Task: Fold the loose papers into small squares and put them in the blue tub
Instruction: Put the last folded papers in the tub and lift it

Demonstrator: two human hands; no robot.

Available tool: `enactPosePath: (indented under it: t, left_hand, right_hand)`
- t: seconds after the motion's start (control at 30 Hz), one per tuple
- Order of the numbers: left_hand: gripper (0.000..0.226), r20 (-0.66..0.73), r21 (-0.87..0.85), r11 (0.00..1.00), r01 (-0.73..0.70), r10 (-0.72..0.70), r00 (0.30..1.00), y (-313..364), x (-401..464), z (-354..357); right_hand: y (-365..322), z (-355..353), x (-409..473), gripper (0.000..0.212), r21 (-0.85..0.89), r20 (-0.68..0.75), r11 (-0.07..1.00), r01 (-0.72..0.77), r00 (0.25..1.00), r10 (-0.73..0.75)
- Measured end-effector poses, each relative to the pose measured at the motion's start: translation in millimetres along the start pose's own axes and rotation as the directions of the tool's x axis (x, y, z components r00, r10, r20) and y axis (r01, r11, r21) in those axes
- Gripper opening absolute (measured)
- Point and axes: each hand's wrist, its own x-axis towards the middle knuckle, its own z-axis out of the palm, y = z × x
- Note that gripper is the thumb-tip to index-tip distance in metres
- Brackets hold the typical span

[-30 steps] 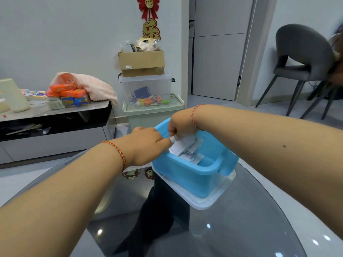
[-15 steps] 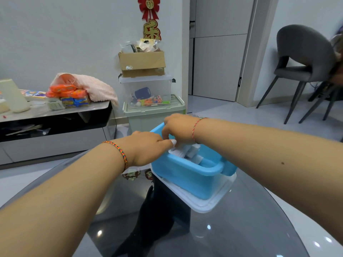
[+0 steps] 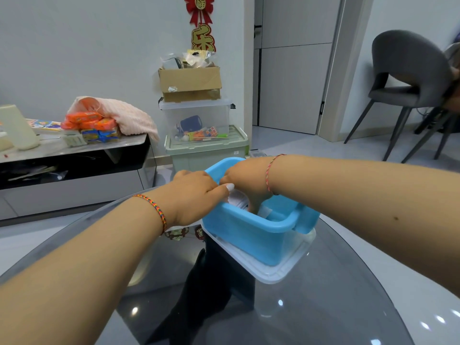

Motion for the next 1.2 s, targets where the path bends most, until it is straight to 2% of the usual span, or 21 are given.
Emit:
enactPosePath:
  t: [0.07, 0.2, 0.33, 0.47, 0.57, 0.77, 0.9, 0.97, 1.03, 1.1, 1.13, 1.2]
  left_hand:
    - [0.067, -0.008, 0.018, 1.000, -0.013, 0.013, 1.000, -3, 3, 3]
    - [0.058, -0.035, 0.037, 0.999, -0.037, 0.039, 0.999, -5, 2, 4]
    - [0.072, -0.058, 0.072, 0.996, -0.061, 0.065, 0.996, -5, 2, 6]
    - [0.094, -0.097, 0.104, 0.992, -0.074, 0.084, 0.992, -6, 3, 6]
    - [0.087, -0.127, 0.132, 0.989, -0.073, 0.090, 0.988, -5, 4, 5]
    - [0.096, -0.168, 0.118, 0.989, -0.087, 0.106, 0.980, -2, 0, 1]
    - [0.071, -0.181, 0.090, 0.992, -0.090, 0.105, 0.978, 2, -5, -1]
    - [0.074, -0.197, 0.073, 0.994, -0.078, 0.091, 0.976, 0, -5, -2]
    - [0.079, -0.270, 0.046, 0.996, -0.071, 0.081, 0.959, -2, -5, -1]
    - [0.066, -0.385, -0.045, 0.996, -0.080, 0.057, 0.921, -3, -9, -2]
    - [0.059, -0.431, -0.120, 0.990, -0.074, 0.015, 0.902, -3, -11, -3]
    - [0.051, -0.464, -0.289, 0.957, -0.013, -0.128, 0.877, -1, -16, -5]
  right_hand:
    - [3, 2, -2, 0.049, 0.028, -0.020, 1.000, 0.013, 1.000, -0.012]
    - [6, 8, 3, 0.040, 0.103, -0.029, 0.995, -0.005, 1.000, 0.008]
    - [21, 13, 14, 0.073, 0.182, -0.062, 0.983, -0.002, 0.998, 0.013]
    - [34, 12, 11, 0.070, 0.207, -0.103, 0.978, 0.018, 0.995, 0.004]
    - [38, 10, 11, 0.069, 0.215, -0.136, 0.977, 0.010, 0.990, 0.020]
    - [44, 11, 10, 0.069, 0.238, -0.154, 0.971, 0.003, 0.988, 0.034]
    - [42, 9, 3, 0.045, 0.290, -0.133, 0.954, -0.074, 0.984, 0.117]
    - [41, 6, -4, 0.051, 0.294, -0.163, 0.954, -0.054, 0.981, 0.106]
    - [40, 3, -15, 0.056, 0.308, -0.215, 0.951, -0.034, 0.971, 0.104]
    - [38, 0, -28, 0.049, 0.403, -0.309, 0.913, -0.068, 0.928, 0.206]
    - [36, 0, -36, 0.047, 0.474, -0.363, 0.875, -0.095, 0.884, 0.293]
    - [31, 2, -54, 0.043, 0.649, -0.450, 0.748, -0.135, 0.725, 0.522]
